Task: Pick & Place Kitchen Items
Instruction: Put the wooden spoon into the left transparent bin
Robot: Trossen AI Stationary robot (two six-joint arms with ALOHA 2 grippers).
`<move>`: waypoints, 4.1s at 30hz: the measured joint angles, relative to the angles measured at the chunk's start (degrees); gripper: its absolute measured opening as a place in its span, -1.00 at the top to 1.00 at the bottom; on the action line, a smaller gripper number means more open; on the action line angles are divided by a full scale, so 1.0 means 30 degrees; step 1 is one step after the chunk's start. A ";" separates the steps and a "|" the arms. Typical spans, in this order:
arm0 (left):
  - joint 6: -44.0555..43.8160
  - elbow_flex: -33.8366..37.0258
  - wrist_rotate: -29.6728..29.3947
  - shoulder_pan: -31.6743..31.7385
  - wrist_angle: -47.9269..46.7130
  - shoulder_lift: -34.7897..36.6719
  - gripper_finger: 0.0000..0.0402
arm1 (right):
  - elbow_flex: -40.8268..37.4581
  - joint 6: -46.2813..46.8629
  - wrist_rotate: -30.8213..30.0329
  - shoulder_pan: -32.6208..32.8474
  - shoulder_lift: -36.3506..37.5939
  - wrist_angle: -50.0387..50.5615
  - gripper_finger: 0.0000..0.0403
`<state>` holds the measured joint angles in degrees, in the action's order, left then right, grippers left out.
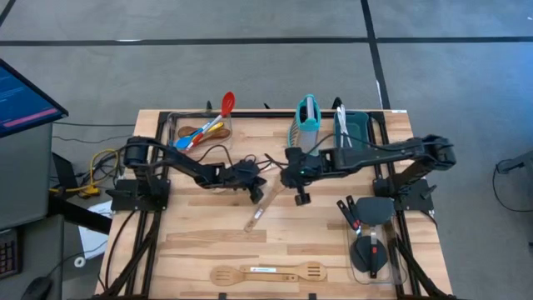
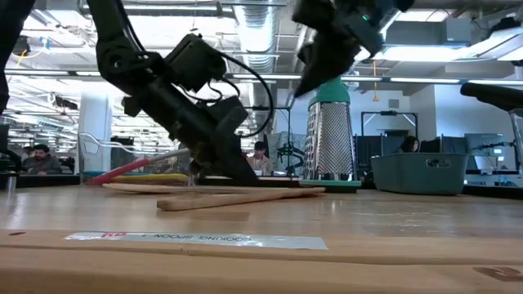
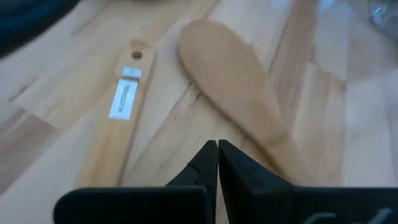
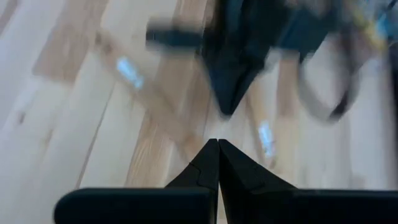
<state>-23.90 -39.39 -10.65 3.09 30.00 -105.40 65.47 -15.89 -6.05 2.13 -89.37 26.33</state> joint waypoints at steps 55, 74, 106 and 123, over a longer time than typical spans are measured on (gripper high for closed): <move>-0.2841 0.0309 0.0705 -0.6594 -0.1998 0.2133 1.00 | -0.0378 0.3049 0.0407 -0.2855 -0.6168 0.2108 1.00; -0.2621 0.0309 -0.1881 -0.7533 -1.2519 0.9255 0.99 | -0.0399 0.3683 0.0567 -0.2716 -0.6176 0.2223 1.00; -0.3003 -0.8815 -0.1863 -0.6324 -2.4477 0.3008 0.93 | -0.0436 0.3312 0.0519 -0.2752 -0.6227 0.1375 1.00; -0.4852 -0.8820 -0.0832 -0.6200 -2.2055 0.3008 0.07 | -0.0436 0.3107 0.0519 -0.2760 -0.6227 0.1324 1.00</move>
<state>-38.46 -65.84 -13.15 -15.51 -36.16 -96.38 64.16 -6.57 -4.49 -6.15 -108.05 30.30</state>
